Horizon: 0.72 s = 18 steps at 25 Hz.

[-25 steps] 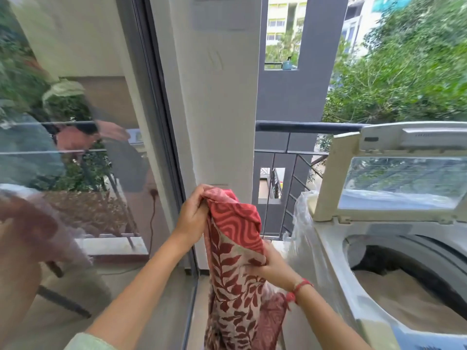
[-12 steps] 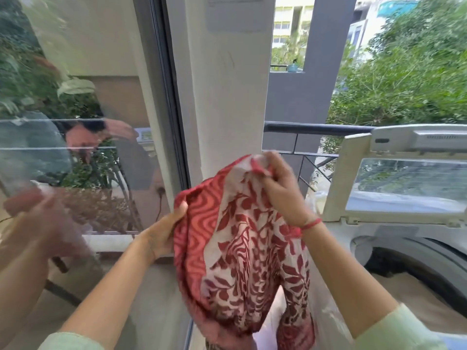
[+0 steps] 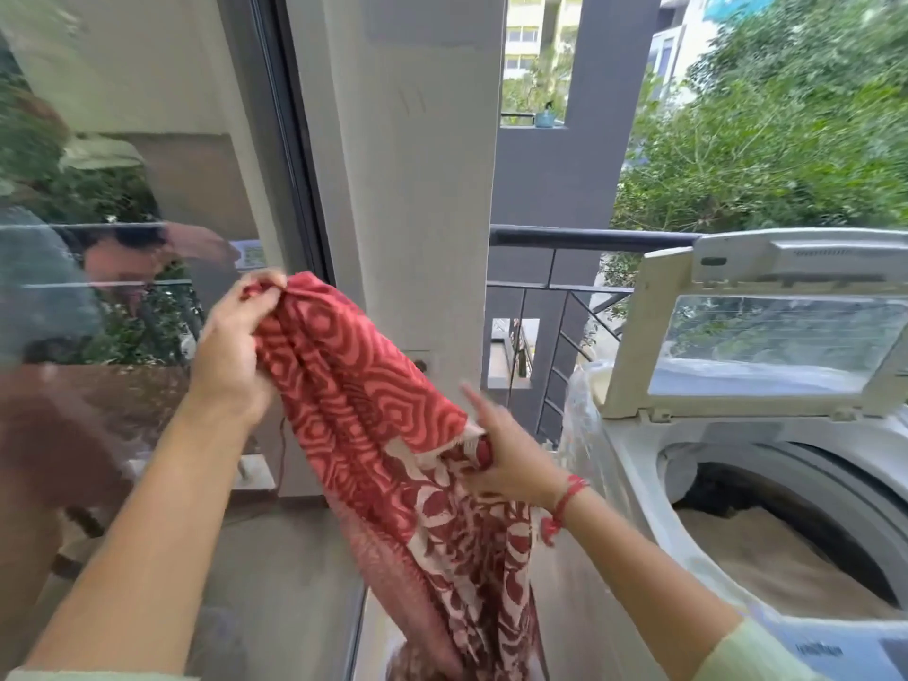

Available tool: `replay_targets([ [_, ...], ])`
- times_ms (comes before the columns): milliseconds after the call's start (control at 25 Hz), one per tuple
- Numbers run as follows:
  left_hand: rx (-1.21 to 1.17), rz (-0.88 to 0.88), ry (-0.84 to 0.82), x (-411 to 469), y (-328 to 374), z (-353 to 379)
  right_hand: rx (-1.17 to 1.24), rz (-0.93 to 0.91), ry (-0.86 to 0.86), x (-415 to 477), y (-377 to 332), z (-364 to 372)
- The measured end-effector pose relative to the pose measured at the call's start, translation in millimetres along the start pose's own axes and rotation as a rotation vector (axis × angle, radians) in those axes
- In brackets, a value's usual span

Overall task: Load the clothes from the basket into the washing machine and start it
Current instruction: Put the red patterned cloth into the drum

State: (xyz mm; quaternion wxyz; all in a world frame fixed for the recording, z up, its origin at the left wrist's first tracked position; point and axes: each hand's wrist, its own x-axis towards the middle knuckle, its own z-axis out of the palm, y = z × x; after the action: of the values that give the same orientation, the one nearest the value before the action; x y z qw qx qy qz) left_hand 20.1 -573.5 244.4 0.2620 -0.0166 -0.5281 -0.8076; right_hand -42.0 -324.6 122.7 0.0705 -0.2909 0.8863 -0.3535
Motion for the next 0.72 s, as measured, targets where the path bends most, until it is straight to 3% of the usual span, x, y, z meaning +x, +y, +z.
replay_targets([
  [120, 0.113, 0.119, -0.132, -3.9, 17.5, 11.3, -0.131, 0.166, -0.305, 1.8, 48.3, 57.5],
  [240, -0.046, 0.148, -0.182, -6.9, 40.8, -3.0, 0.107, 0.352, -0.449, -21.1, 104.8, 105.7],
  [480, -0.104, 0.160, -0.193, -11.3, 64.8, -40.9, 0.634, 0.706, -0.162, -49.2, 131.2, 104.0],
  [600, 0.044, 0.106, -0.101, 0.9, 57.8, -53.2, 0.686, 0.638, -0.190, -22.6, 113.1, 53.2],
  [720, 0.269, 0.134, 0.045, 13.6, 44.1, -56.0, 0.742, 0.460, 0.151, 18.5, 71.6, -30.2],
])
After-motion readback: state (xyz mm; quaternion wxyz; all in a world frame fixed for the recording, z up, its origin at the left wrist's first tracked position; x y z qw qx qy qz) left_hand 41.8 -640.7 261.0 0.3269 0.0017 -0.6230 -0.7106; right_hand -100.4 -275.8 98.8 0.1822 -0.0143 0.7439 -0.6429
